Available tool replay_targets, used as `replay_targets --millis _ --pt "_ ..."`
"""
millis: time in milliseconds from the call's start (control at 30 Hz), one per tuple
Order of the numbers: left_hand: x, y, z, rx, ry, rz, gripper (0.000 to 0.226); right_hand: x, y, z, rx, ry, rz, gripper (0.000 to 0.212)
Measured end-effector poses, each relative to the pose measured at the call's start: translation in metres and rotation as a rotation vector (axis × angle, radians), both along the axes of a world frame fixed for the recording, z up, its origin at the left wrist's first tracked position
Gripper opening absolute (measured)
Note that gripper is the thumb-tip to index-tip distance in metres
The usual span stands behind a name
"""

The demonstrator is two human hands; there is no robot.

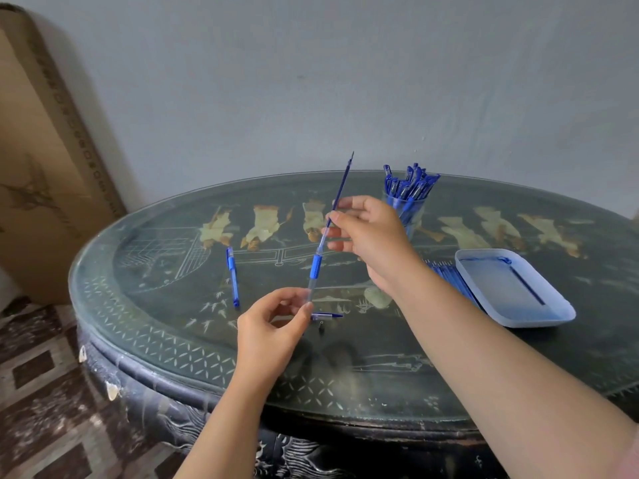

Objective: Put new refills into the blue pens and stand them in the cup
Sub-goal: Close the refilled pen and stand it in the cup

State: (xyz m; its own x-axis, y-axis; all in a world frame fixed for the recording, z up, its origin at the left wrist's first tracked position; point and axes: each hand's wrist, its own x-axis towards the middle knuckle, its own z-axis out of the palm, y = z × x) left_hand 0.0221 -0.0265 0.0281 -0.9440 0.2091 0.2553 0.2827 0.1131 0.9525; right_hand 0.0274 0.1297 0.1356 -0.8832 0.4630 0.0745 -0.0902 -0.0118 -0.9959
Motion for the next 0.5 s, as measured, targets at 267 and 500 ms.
replay_targets --millis 267,500 --pt "-0.001 -0.001 -0.001 0.036 -0.027 0.007 0.021 0.005 -0.008 -0.015 0.356 -0.129 0.132 0.009" --pt "-0.002 0.0 0.0 0.087 -0.047 0.028 0.019 0.029 -0.007 -0.05 0.645 -0.246 0.137 0.006"
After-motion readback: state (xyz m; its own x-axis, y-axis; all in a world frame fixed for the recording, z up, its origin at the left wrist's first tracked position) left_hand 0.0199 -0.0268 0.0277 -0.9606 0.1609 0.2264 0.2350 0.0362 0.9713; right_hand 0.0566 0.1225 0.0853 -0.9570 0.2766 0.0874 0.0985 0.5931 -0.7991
